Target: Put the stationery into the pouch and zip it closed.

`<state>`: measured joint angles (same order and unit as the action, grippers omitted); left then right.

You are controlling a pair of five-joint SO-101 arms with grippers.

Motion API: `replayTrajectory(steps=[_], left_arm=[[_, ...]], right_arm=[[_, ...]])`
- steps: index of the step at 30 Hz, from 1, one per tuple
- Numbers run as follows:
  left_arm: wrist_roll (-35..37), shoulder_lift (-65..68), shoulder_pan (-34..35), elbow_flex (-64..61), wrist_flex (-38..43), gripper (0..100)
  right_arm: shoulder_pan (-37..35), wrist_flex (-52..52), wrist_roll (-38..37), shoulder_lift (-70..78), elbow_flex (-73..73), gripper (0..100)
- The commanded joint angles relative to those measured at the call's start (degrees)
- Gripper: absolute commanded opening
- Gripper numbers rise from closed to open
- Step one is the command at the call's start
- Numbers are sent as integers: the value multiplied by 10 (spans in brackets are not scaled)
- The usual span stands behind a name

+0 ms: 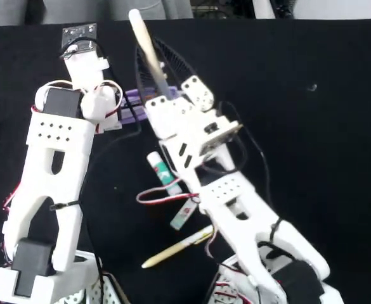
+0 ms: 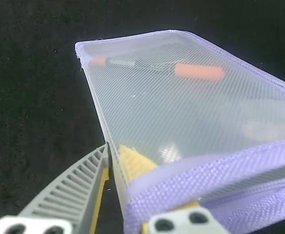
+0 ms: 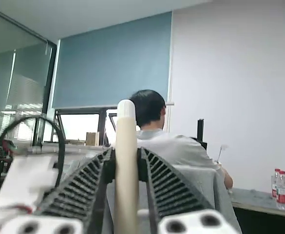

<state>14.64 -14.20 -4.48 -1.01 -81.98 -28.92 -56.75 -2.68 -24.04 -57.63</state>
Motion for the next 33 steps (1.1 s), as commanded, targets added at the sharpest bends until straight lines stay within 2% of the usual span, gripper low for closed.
replayTrajectory(steps=[1,7,12,14,16,26,30,33], left_arm=[[6,-4,-5,-4,-4,30],[7,-4,38,-3,8,30],[7,-4,44,-8,19,30],[6,-4,44,-8,19,30],[5,-4,46,-8,19,30],[4,1,131,-5,21,30],[4,2,164,-15,45,30],[4,2,184,-22,58,30]], right_arm=[[12,-29,1,-21,-44,11],[51,-29,3,-119,-175,11],[84,-27,1,-227,-322,11],[104,4,1,-278,-367,11],[120,94,1,-328,-385,11],[146,762,0,-610,-305,15],[147,927,-17,-708,-304,15],[149,994,-61,-760,-324,12]])
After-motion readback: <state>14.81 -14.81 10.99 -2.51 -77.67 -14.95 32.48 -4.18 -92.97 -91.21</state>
